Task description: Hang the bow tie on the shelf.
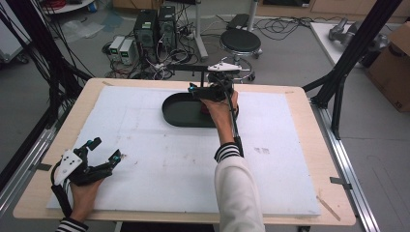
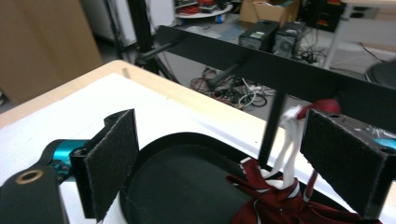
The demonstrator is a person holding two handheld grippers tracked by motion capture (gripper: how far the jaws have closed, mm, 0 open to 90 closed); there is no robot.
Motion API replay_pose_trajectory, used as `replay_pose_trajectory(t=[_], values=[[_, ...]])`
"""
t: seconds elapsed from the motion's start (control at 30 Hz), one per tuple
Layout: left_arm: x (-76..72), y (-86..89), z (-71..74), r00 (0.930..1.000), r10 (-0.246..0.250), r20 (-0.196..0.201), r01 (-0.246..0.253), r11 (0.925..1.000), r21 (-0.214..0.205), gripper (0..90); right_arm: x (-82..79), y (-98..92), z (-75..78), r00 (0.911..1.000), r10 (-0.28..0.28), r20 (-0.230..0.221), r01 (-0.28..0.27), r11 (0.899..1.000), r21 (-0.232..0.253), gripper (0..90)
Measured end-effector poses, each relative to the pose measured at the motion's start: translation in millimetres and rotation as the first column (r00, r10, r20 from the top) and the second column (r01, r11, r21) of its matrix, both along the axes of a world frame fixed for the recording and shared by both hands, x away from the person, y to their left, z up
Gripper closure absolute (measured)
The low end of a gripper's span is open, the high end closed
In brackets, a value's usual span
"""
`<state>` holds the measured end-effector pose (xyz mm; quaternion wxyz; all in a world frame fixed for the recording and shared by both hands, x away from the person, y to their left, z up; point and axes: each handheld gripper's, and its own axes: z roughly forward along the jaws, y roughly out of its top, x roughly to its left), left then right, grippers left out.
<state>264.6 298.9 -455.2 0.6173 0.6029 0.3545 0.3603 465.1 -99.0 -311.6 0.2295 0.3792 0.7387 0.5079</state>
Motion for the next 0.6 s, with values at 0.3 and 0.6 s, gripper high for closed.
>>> replay_pose_trajectory(t=[0.3, 0.6], values=[[-0.7, 0.1, -0.1, 1.0, 0.0, 0.005, 0.0, 1.0, -0.001, 14.8, -38.4, -2.8, 31.3, 0.9959, 0.058, 0.069, -0.058, 0.998, 0.005, 0.5], [-0.7, 0.1, -0.1, 1.0, 0.0, 0.004, 0.0, 1.0, -0.001, 14.7, -88.2, -33.3, 44.5, 0.9797, 0.107, 0.17, -0.12, 0.991, 0.066, 0.5]])
